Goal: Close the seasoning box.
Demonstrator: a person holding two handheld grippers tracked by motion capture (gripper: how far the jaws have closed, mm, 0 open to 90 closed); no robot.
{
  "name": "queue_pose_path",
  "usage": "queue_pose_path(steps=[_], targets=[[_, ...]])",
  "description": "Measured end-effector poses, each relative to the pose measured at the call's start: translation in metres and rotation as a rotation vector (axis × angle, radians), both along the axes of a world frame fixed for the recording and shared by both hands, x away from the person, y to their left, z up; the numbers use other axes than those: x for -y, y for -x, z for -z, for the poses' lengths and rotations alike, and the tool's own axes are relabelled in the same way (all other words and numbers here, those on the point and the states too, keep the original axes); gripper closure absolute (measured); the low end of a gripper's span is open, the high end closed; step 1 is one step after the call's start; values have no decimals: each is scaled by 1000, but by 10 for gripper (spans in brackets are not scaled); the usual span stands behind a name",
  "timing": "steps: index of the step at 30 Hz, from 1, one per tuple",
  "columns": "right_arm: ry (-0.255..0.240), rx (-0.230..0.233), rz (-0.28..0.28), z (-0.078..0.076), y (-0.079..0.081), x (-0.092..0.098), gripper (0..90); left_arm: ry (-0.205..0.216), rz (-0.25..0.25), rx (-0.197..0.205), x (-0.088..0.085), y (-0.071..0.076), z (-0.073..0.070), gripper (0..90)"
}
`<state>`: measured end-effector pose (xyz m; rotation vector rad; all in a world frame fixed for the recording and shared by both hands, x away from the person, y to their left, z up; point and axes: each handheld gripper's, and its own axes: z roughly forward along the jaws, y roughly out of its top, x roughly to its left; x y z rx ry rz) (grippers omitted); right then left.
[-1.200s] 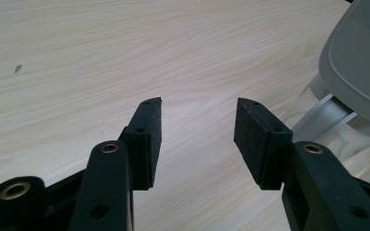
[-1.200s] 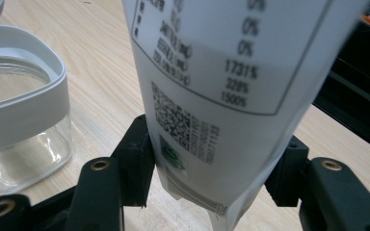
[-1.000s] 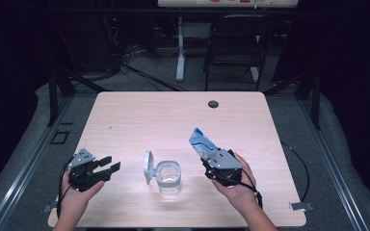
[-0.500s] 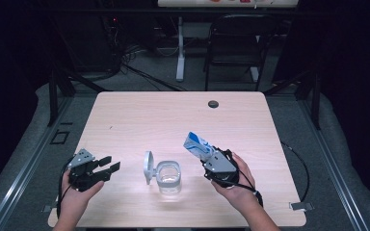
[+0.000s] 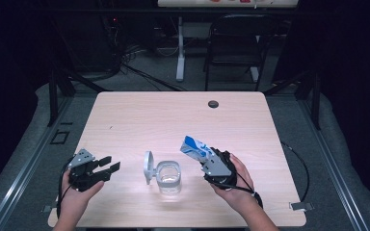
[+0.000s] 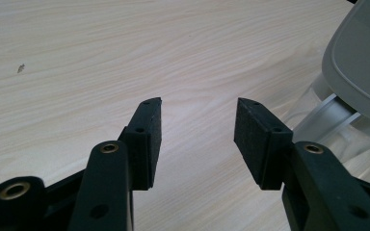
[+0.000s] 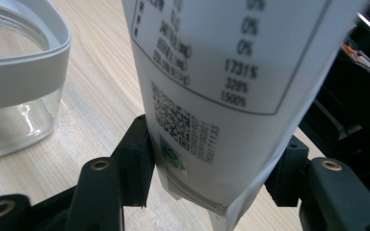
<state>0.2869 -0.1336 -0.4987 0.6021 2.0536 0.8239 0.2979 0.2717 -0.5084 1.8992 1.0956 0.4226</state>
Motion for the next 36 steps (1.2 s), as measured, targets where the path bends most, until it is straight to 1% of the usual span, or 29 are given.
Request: queue_pose_path(steps=[8, 9, 11, 12, 16, 17, 18, 19, 20, 22, 28, 30, 31, 32, 34, 36], targets=[[58, 23, -7, 2, 3, -5, 452, 0, 1, 3, -1, 0, 1, 530], [53, 29, -8, 3, 3, -6, 452, 0, 1, 3, -1, -1, 1, 530], [78, 32, -6, 3, 4, -7, 452, 2, 1, 4, -1, -1, 1, 531], [77, 35, -7, 4, 4, -7, 452, 2, 1, 4, -1, -1, 1, 530], [104, 41, -14, 5, 5, -9, 452, 1, 1, 3, -1, -1, 1, 531], [101, 44, -20, 6, 5, -10, 452, 0, 1, 3, -1, -1, 1, 531], [121, 48, -17, 5, 6, -10, 452, 0, 1, 3, -1, -1, 1, 531], [120, 51, -20, 6, 6, -10, 452, 0, 1, 3, -1, -1, 1, 530], [142, 58, -15, 6, 6, -11, 452, 1, 1, 3, -1, -1, 1, 530], [159, 74, -10, 7, 7, -12, 452, 2, 1, 2, 0, 0, 1, 530], [169, 85, -8, 9, 6, -13, 452, -1, 0, 2, -1, 0, 1, 531], [182, 92, -9, 11, 7, -13, 452, -1, 1, 2, -1, -1, 1, 531], [176, 97, -8, 12, 6, -14, 452, 0, 1, 2, -1, -1, 1, 530], [193, 95, -6, 12, 7, -14, 452, 0, 0, 2, -1, -1, 1, 531], [204, 101, -4, 13, 7, -14, 452, 0, 0, 2, -1, -1, 1, 531], [200, 105, -9, 14, 7, -15, 452, 0, 0, 2, -1, -1, 1, 530]])
